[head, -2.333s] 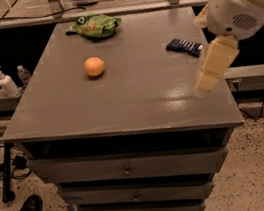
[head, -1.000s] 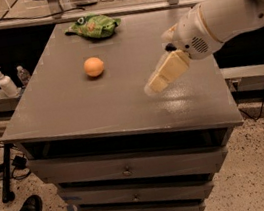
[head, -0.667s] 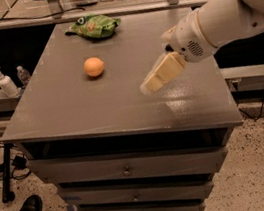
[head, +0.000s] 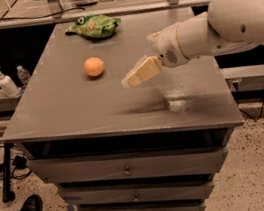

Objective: Pick orange

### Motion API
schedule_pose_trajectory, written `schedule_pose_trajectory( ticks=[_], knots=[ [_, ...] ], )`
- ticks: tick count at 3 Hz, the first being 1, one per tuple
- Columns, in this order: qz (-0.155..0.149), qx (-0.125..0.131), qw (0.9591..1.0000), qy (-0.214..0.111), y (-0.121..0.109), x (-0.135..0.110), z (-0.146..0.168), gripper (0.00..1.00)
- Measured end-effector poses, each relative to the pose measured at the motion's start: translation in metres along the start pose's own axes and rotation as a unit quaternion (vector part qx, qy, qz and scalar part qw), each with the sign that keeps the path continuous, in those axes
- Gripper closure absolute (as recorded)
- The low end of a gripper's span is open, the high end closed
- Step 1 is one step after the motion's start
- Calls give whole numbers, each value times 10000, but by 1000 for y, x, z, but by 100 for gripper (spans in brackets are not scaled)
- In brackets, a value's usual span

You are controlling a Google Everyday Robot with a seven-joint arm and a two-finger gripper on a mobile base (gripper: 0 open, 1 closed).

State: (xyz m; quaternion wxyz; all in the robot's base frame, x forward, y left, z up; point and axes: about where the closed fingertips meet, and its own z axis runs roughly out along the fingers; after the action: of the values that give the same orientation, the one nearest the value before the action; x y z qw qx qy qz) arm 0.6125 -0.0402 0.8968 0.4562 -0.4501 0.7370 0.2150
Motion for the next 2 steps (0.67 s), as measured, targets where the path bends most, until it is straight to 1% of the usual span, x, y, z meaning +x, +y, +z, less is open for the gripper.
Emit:
schedule_pose_trajectory(
  ticks=[1, 2],
  knots=[
    [-130, -131, 9992, -357, -12, -5, 39, 0],
    [-244, -353, 9970, -646, -20, -14, 81, 0]
  ],
)
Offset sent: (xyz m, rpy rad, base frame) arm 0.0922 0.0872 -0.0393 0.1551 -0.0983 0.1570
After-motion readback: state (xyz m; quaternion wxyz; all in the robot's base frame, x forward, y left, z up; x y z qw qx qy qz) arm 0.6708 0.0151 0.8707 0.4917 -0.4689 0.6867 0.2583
